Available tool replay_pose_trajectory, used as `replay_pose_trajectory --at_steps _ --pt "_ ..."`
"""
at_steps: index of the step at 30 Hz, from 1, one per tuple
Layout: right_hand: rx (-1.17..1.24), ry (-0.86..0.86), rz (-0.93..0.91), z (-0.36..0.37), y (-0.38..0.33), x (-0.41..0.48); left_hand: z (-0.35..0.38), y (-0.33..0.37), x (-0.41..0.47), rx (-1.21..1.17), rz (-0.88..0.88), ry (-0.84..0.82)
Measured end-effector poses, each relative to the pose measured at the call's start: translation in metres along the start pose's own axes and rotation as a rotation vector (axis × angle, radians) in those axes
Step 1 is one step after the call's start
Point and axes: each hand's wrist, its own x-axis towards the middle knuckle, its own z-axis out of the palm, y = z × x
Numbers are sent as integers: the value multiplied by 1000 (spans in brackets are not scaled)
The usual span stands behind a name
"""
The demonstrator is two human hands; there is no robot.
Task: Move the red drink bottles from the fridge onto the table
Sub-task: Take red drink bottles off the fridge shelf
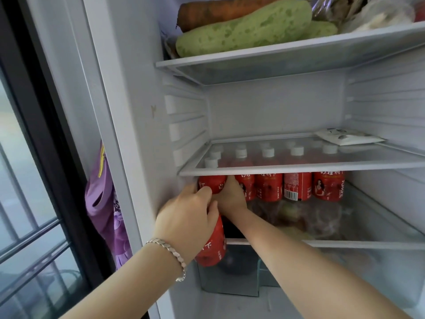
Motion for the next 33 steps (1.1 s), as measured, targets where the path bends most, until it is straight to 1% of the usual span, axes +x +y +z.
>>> replay_pose_trajectory --at_steps 2,6,9,12,14,17,20,23,25,28,30,31,32,33 --pt "-84 56 -14 -2 0 -8 -1 1 -3 -10 1 11" --pt "-64 120 -115 -20 9 -41 -5 7 -3 -67 -5 84" --pt "-78 177 -94 -42 12 -64 -6 9 -1 -107 1 99" --pt "-18 163 -77 -60 16 -86 -9 10 -2 -149 72 106" --pt "21 145 -129 -68 20 -100 -13 10 -3 -165 97 103" --pt "-29 145 -188 -75 25 -119 -14 13 -4 -145 158 26" --pt "-127 99 -243 -85 26 -126 -8 19 -5 -107 209 -122" --pt "-255 -2 -308 -101 20 -127 -4 26 -5 -158 247 -222" --pt "-342 -64 -365 -110 16 -126 -1 30 -4 -160 298 -224" --pt "-415 -73 -444 -114 17 -128 3 35 -4 -163 306 -197" --pt "-389 -71 -434 -115 20 -127 5 39 -2 -175 306 -179" --pt "-349 -104 -408 -118 22 -126 5 42 1 -180 298 -182" --pt "-248 -163 -365 -123 24 -124 5 44 4 -196 273 -207" --pt "-80 -236 -286 -129 25 -122 5 47 7 -229 231 -252"
